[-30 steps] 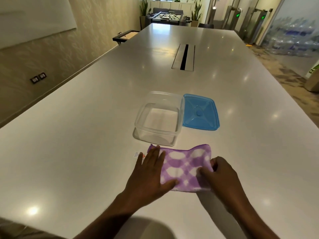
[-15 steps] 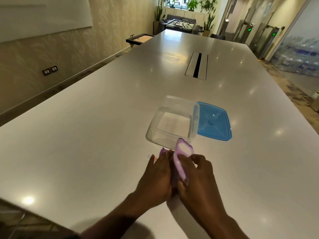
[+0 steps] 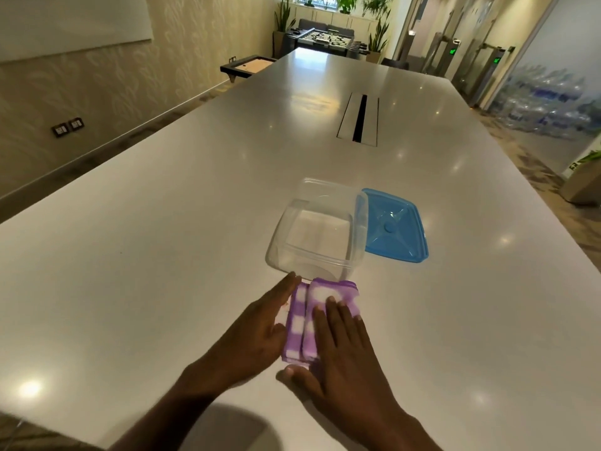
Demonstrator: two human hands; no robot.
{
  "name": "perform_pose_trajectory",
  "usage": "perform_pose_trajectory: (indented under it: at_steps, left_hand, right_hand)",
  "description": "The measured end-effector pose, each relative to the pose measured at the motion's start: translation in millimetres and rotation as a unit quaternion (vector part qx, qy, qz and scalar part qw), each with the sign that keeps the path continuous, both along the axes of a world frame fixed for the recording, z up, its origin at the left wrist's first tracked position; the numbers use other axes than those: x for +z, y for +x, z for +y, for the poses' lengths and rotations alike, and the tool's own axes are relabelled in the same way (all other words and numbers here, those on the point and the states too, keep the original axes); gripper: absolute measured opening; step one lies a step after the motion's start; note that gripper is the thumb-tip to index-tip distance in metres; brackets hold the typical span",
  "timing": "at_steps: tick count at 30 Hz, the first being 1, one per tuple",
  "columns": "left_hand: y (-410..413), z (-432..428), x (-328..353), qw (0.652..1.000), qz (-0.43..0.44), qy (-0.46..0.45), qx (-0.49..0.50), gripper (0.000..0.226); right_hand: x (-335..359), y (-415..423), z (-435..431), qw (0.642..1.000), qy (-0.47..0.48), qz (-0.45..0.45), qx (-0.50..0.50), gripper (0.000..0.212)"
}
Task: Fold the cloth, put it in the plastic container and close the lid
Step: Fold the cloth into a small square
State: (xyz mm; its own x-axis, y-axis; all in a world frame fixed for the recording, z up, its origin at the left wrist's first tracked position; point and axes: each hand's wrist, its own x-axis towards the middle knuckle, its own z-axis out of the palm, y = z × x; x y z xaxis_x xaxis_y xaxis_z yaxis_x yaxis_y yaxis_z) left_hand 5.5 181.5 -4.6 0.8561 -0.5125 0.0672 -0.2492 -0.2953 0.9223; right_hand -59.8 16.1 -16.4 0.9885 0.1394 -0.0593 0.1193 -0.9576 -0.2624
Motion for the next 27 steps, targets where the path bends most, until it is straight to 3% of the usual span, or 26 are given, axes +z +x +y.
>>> perform_pose_trajectory:
  at_steps: [3,7,8,11,17,23,26,27]
  left_hand:
    - [-3,-18,8,0.999,-0.045,0.008,-0.014,0.053]
    - [-8,-48,3,0.992,-0.047,0.063,-0.095,0.057]
    - [-7,-52,-1,0.988,-0.062,0.103,-0.101,0.059]
    - [-1,-53,-11,0.979,-0.077,0.158,-0.105,0.063]
    - [5,-43,-22,0.942,-0.182,0.247,-0.137,0.068]
    - [4,-42,-27,0.933,-0.197,0.279,-0.113,0.082]
    - [3,-42,-29,0.938,-0.182,0.279,-0.096,0.080]
    - [3,-42,-29,0.936,-0.186,0.281,-0.099,0.080]
  right_hand:
    - [4,2,9,1.000,0.005,-0.006,0.015,0.094]
    - [2,2,26,0.975,0.198,0.015,-0.097,0.073]
    - [-5,0,23,0.981,0.182,0.016,-0.062,0.069]
    - [-18,-4,8,0.999,0.044,-0.017,0.019,0.099]
    - [-7,-17,-5,0.998,-0.052,-0.021,0.034,0.098]
    - [17,-38,-33,0.997,-0.073,0.015,0.028,0.087]
    - [35,-33,-41,0.998,0.000,-0.055,0.002,0.054]
    - [41,-30,-40,0.998,0.051,-0.043,-0.014,0.051]
